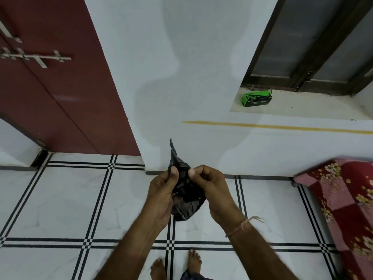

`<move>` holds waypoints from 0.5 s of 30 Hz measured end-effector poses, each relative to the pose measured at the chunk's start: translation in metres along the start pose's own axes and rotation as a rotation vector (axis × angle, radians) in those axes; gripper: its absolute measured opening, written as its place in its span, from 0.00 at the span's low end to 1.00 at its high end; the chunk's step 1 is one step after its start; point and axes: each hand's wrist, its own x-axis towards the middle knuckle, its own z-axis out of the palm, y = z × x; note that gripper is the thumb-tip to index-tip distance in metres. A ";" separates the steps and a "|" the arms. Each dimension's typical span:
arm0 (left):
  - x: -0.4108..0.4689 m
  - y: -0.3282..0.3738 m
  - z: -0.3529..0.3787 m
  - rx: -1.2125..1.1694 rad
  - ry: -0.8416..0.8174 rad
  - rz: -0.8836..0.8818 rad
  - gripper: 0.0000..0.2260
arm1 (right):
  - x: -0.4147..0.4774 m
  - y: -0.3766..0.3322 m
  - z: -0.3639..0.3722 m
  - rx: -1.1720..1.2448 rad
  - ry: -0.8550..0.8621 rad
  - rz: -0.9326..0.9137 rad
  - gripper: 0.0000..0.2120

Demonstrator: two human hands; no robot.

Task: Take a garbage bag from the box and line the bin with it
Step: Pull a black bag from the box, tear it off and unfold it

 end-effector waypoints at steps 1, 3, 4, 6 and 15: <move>0.000 -0.001 0.000 -0.014 -0.007 0.008 0.17 | 0.000 0.000 -0.001 0.037 0.012 0.015 0.17; 0.001 -0.001 -0.002 -0.056 -0.021 0.020 0.16 | 0.000 0.000 -0.005 0.104 0.043 0.055 0.17; 0.001 0.000 -0.003 -0.068 -0.026 0.023 0.16 | 0.000 0.000 -0.007 0.149 0.059 0.085 0.15; 0.000 0.000 -0.007 -0.068 -0.029 0.028 0.18 | 0.000 0.000 -0.010 0.249 0.074 0.156 0.11; -0.002 -0.014 -0.043 -0.025 0.103 0.044 0.19 | 0.015 0.006 -0.037 0.345 0.215 0.289 0.16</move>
